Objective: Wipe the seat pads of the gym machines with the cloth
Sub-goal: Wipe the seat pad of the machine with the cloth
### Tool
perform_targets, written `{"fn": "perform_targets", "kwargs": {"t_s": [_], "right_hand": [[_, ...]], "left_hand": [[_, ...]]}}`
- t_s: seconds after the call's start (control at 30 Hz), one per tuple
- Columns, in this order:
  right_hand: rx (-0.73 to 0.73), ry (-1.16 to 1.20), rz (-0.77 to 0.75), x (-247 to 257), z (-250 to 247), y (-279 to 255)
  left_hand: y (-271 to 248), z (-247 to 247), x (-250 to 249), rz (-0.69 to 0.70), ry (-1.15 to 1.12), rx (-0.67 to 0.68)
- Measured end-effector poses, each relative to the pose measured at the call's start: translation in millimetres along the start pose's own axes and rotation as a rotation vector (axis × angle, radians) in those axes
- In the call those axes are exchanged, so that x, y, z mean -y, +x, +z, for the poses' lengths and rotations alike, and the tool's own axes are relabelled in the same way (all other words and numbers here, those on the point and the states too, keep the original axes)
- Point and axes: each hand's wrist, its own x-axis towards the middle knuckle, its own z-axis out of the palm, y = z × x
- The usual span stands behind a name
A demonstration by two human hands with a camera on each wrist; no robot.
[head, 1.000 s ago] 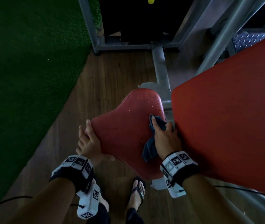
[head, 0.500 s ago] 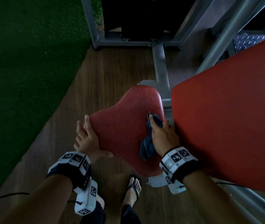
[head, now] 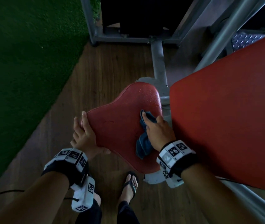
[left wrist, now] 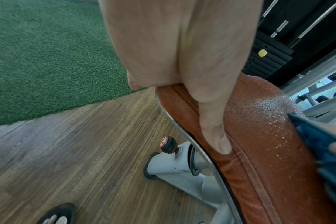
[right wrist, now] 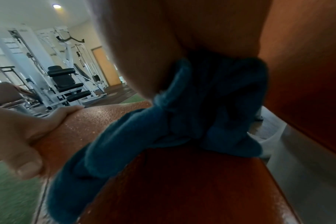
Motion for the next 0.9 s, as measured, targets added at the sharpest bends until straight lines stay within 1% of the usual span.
{"fn": "perform_targets", "kwargs": {"t_s": [0.1, 0.3, 0.4, 0.47, 0.5, 0.6, 0.67, 0.77, 0.9], "right_hand": [[-0.015, -0.002, 0.0, 1, 5, -4], [0.011, 0.001, 0.055, 4, -11, 23], [-0.075, -0.001, 0.1, 12, -5, 19], [-0.145, -0.002, 0.138, 18, 8, 8], [-0.157, 0.023, 0.17, 20, 14, 3], [-0.094, 0.154, 0.271, 19, 17, 10], [-0.08, 0.192, 0.307, 16, 13, 21], [-0.078, 0.214, 0.334, 11, 3, 42], [-0.101, 0.186, 0.343, 13, -14, 76]], "left_hand": [[-1, 1, 0, 0.002, 0.004, -0.021], [0, -5, -4, -0.019, -0.024, 0.057], [-2, -4, -5, -0.019, -0.021, 0.046], [-3, -2, -5, -0.017, -0.012, 0.018], [-4, -1, -5, -0.013, 0.003, -0.01], [-4, 1, -5, -0.024, 0.012, -0.049], [-5, 1, -4, -0.02, 0.015, -0.055], [-4, -4, -6, -0.025, 0.008, 0.008], [-2, -7, -3, -0.012, -0.042, 0.075]]}}
